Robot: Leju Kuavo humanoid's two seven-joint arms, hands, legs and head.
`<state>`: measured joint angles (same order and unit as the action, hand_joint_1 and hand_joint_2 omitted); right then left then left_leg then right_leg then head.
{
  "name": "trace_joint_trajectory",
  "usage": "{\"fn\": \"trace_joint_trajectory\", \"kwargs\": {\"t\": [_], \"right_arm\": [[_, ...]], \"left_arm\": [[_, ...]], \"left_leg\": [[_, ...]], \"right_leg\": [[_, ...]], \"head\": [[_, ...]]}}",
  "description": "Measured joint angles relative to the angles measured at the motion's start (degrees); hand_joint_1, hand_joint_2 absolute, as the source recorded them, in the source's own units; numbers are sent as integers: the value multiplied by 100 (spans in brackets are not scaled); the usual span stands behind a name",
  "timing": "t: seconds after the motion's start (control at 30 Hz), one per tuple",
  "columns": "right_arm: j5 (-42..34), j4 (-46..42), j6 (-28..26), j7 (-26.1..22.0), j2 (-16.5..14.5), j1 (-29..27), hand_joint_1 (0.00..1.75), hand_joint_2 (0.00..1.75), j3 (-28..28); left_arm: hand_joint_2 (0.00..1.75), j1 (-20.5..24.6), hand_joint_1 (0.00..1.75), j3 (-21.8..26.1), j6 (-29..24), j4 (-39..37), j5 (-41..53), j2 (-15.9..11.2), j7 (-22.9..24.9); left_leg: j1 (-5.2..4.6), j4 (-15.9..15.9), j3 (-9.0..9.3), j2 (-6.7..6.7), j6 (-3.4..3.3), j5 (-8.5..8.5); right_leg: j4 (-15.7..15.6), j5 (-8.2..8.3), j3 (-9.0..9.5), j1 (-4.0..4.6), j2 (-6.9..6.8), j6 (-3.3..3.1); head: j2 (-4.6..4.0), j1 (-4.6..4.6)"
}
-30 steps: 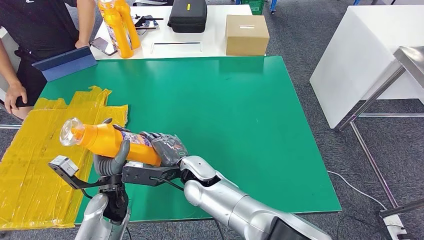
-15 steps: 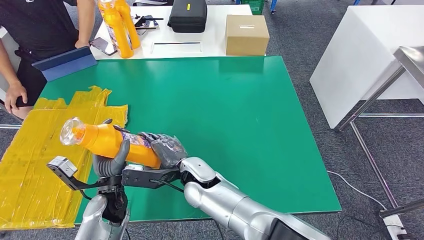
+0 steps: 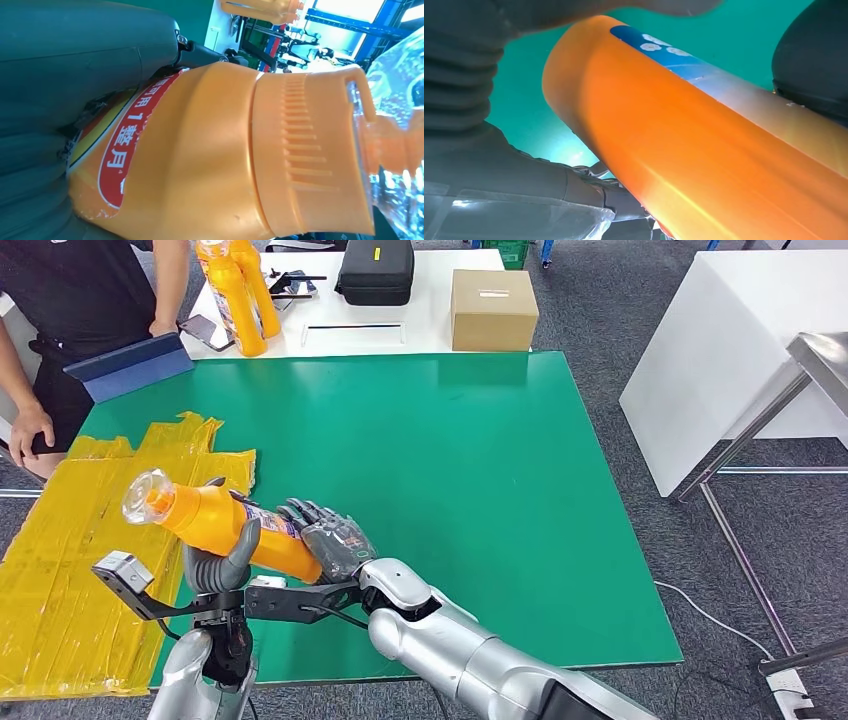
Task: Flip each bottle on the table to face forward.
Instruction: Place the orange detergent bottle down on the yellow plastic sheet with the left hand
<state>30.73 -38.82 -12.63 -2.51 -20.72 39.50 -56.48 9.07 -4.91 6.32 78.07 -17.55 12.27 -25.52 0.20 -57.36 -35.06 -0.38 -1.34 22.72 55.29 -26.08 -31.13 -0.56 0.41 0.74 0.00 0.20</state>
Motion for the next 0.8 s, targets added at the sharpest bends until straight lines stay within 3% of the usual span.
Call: {"fn": "trace_joint_trajectory", "kwargs": {"t": [0.47,0.57,0.67,0.8], "right_arm": [[275,-72,-192,-79,15,-58,0,0,112],[876,-620,-249,-80,151,-296,0,0,426],[1539,-1707,31,-57,398,-690,0,0,954],[1771,-2231,203,-52,507,-850,0,0,1223]], "left_arm": [[175,5,175,40,103,0,-282,0,73],[175,10,175,182,315,0,-617,-2,128],[175,10,175,430,543,0,-759,-9,151],[175,7,175,559,630,0,-767,-14,154]], "left_leg": [[0,0,0,0,0,0],[0,0,0,-2,0,0],[0,0,-4,-7,0,0],[-1,0,-7,-8,0,0]], "right_leg": [[0,0,0,0,0,0],[0,0,0,0,0,0],[0,0,-1,0,-1,0],[0,0,-2,0,-1,0]], "head": [[0,0],[0,1],[0,1],[0,0]]}}
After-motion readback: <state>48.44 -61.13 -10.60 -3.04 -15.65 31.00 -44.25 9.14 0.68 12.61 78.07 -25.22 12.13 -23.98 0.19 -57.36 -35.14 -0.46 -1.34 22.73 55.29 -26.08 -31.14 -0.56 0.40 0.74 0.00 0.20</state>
